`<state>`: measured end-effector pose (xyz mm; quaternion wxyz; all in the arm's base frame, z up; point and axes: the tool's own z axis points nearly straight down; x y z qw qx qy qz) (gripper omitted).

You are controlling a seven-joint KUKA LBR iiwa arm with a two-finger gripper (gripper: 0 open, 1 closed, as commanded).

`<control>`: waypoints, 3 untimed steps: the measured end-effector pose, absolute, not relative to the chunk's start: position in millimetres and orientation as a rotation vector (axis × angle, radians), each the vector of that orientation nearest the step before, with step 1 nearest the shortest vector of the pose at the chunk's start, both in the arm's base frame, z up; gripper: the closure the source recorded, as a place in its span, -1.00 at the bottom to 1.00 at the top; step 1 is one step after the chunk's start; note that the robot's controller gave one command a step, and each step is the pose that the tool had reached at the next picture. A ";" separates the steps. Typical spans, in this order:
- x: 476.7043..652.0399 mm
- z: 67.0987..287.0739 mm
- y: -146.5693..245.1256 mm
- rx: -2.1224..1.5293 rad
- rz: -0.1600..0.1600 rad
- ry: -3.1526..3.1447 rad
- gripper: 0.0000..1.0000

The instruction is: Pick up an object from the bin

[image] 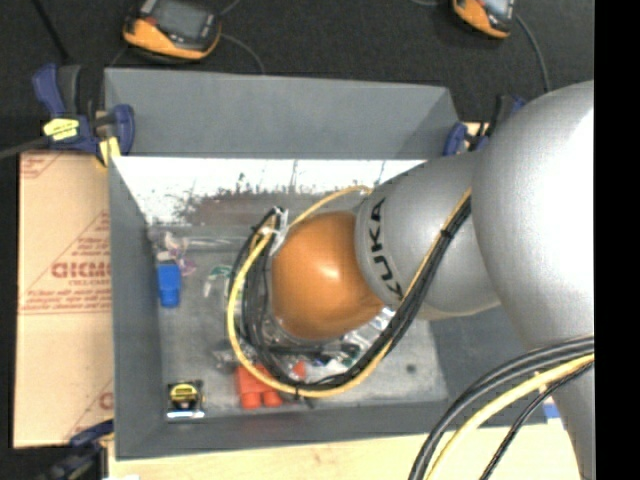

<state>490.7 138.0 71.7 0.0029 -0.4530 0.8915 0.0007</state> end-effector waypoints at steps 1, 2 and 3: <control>492.4 73.6 139.7 -1.414 0.005 2.793 1.00; 532.8 198.0 138.9 -1.406 -0.005 2.794 1.00; 606.4 178.9 140.9 -1.101 0.001 2.935 1.00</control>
Offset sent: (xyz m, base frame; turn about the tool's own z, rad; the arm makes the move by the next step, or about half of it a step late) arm 0.0000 0.0000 0.0000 0.0000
